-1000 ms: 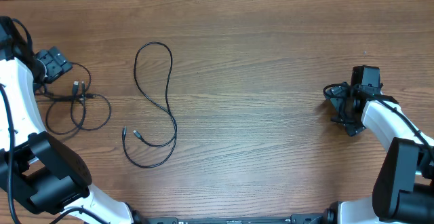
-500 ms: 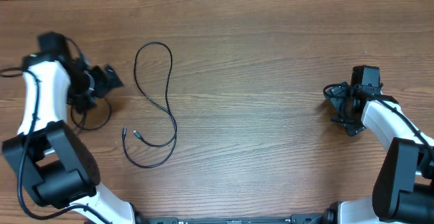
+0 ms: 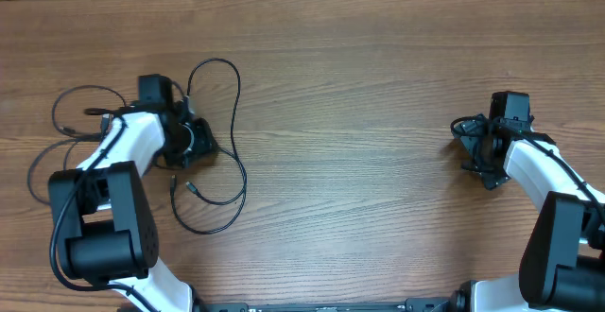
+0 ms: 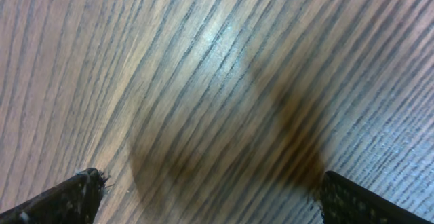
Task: Untangle cables
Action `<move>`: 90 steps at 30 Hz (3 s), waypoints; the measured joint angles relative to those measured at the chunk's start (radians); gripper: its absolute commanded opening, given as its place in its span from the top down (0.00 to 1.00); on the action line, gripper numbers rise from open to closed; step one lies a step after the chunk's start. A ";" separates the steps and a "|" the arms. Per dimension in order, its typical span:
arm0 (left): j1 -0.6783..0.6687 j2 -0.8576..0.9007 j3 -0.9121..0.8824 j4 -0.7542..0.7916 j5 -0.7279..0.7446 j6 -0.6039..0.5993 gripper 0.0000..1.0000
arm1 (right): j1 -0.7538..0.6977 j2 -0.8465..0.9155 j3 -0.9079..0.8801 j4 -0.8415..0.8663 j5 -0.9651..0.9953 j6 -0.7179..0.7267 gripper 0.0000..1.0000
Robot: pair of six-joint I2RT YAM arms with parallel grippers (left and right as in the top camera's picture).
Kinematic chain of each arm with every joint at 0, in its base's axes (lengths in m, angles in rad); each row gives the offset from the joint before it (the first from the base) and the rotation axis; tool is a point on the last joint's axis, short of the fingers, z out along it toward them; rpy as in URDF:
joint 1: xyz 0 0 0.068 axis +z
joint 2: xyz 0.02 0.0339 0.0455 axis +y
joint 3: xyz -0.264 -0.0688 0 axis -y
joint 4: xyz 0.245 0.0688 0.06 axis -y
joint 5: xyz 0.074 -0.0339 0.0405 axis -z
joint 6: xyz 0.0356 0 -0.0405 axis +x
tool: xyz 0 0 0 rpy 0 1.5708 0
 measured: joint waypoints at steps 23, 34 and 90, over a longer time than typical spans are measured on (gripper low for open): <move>-0.335 0.006 -0.021 0.035 0.084 -0.054 0.96 | 0.000 0.000 0.000 0.000 0.000 0.000 0.00; -0.496 0.012 0.231 -0.174 0.050 -0.108 0.83 | 0.000 0.000 0.000 0.000 0.000 0.000 0.00; -0.413 0.063 0.061 0.156 -0.438 -0.512 0.85 | 0.000 0.000 0.000 0.000 0.000 0.000 0.00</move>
